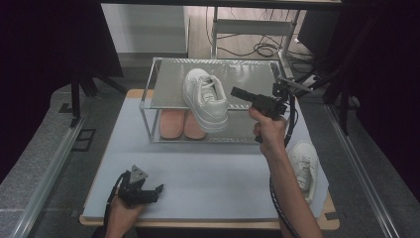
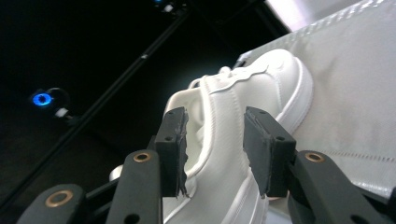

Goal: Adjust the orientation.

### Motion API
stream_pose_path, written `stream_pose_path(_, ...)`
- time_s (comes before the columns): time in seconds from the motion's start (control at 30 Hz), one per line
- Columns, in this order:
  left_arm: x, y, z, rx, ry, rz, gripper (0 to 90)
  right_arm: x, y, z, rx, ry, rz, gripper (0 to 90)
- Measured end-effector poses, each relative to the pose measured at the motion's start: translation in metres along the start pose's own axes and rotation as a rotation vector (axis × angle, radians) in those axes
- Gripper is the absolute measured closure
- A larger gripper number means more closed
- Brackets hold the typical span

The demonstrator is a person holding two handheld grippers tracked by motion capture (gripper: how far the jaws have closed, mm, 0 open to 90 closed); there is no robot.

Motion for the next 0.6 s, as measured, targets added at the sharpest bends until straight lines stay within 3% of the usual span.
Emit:
stream_pose_path(0.07, 0.0, 0.0, 0.0, -0.001, 0.0, 0.0, 14.8, 0.002, 0.003, -0.006, -0.017, -0.007, -0.01, 57.5)
stream_pose_path(0.13, 0.0, 0.0, 0.0, -0.001, 0.0, -0.001, 14.8, 0.004, 0.006, -0.012, 0.001, -0.005, -0.036, 55.6)
stream_pose_path(0.27, 0.0, 0.0, 0.0, -0.001, 0.0, -0.002, 14.8, 0.011, 0.012, -0.021, 0.022, 0.023, -0.087, 52.7)
stream_pose_path(0.37, 0.0, 0.0, 0.0, -0.001, -0.001, -0.003, 14.8, 0.023, 0.018, -0.025, 0.002, 0.063, -0.114, 51.3)
stream_pose_path(0.6, 0.0, 0.0, 0.0, -0.002, 0.0, -0.003, 14.9, 0.055, 0.028, -0.028, -0.031, 0.134, -0.144, 70.2)
Point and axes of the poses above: each handheld gripper's, and its own axes: z roughly forward along the jaws, x roughly out of its underside, y roughly to its left, the point moved 6 cm from there along z, roughly forward along the jaws, and after that the axes turned 13 degrees about -x, right-handed, at the moved point
